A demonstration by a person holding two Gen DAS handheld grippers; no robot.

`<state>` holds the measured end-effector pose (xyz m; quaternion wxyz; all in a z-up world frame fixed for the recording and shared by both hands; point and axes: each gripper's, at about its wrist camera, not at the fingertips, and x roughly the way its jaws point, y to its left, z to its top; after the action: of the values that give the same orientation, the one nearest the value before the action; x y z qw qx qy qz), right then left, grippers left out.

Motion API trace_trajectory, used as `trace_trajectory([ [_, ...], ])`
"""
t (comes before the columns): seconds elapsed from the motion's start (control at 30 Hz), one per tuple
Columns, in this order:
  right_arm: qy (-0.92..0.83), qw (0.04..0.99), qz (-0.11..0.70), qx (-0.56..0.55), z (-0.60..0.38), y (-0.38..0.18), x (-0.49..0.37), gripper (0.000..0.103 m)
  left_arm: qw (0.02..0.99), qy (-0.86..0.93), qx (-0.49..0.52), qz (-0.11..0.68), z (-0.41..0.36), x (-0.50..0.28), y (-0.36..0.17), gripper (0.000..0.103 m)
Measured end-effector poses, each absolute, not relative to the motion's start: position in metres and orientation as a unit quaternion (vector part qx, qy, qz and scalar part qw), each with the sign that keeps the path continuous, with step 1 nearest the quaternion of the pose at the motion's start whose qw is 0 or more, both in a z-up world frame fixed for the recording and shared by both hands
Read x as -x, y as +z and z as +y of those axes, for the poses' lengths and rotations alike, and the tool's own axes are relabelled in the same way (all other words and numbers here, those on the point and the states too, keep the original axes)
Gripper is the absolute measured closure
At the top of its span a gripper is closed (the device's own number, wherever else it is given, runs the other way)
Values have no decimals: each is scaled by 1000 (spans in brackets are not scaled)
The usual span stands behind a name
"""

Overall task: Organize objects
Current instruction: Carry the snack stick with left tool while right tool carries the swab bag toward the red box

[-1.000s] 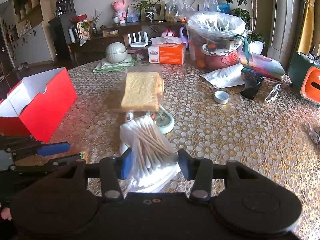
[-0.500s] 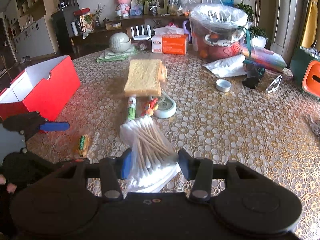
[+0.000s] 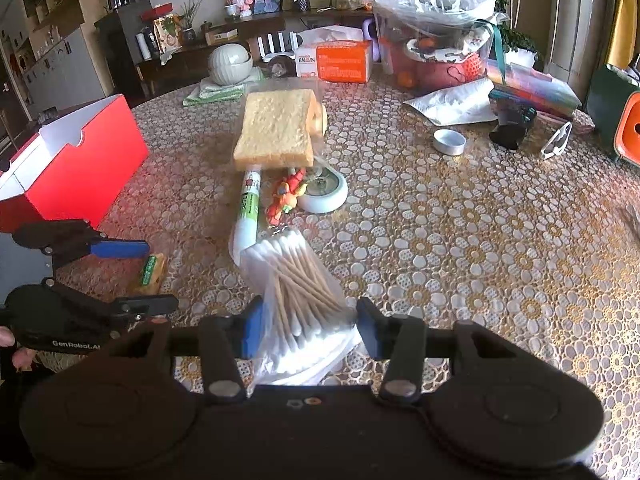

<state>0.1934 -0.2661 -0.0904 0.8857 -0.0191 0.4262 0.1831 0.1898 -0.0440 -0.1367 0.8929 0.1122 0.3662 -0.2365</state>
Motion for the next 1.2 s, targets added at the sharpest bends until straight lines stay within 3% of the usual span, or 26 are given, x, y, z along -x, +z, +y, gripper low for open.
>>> trace_trajectory([
  [0.23, 180, 887, 426, 11, -263, -87, -192, 55, 899, -226, -112, 357, -52, -184, -131, 56],
  [1.2, 243, 903, 351, 38, -174, -2, -142, 56, 949, -173, -31, 262, -3, -105, -31, 59],
])
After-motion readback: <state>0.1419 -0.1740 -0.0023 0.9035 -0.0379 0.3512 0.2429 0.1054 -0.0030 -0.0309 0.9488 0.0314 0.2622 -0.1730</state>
